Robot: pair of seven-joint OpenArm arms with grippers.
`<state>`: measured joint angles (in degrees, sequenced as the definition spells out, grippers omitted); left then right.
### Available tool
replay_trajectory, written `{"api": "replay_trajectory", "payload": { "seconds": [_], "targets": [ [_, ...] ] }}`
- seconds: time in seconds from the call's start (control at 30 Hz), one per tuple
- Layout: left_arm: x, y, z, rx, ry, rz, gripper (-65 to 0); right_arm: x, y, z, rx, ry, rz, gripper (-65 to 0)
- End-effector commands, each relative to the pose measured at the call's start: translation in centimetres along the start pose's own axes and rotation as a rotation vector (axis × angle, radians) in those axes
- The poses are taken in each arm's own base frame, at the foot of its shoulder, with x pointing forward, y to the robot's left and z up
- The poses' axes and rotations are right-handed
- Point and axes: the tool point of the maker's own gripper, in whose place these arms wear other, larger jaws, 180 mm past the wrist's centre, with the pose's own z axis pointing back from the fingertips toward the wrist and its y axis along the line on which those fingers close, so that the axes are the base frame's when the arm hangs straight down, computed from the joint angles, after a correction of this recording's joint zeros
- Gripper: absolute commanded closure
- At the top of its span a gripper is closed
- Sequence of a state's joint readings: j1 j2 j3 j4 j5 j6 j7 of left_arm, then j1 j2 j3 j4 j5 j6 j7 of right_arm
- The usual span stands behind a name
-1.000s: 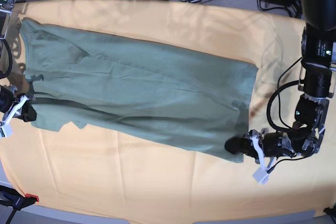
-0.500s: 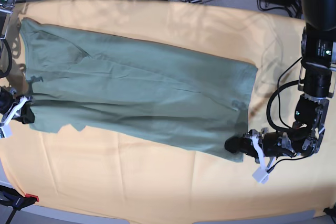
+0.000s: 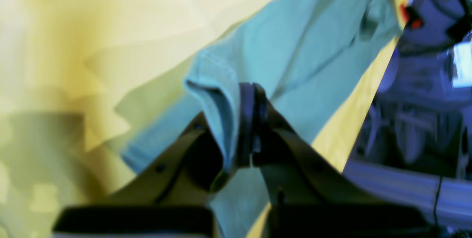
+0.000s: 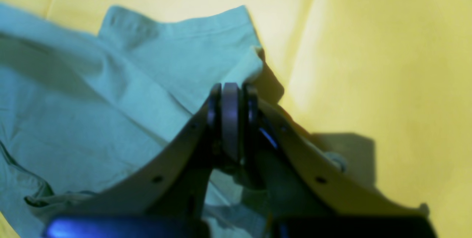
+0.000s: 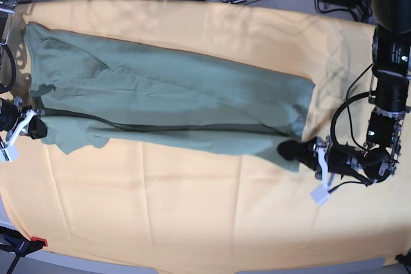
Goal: Fold the T-shirt properly
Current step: 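Fold the hem edge over toward the collar with both grippers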
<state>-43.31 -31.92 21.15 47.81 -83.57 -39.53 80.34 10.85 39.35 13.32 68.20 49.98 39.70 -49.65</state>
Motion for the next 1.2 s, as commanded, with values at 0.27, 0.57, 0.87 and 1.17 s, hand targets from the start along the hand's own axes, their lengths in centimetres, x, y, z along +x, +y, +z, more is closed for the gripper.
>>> {"api": "replay_trajectory", "payload": {
  "seconds": [0.27,0.57,0.87,1.17],
  "targets": [
    [1.3,0.4,2.6,0.034,-0.046,-0.027,0.0,0.6,-0.9,1.4,-0.022,0.053,0.032,0.0],
    [1.6,0.2,2.9,0.045,-0.046,-0.014,0.0,0.9,-2.7,3.1,-0.071,0.081,0.06,0.0],
    [-0.6,0.7,1.9,0.04,-0.018,0.088,0.0,1.0,-2.0,2.8,-0.037,0.066,0.039,0.0],
    [-3.9,0.9,0.7,0.022,0.023,0.133,0.0,0.6,-1.8,2.4,-0.035,0.076,0.039,0.0]
  ]
}}
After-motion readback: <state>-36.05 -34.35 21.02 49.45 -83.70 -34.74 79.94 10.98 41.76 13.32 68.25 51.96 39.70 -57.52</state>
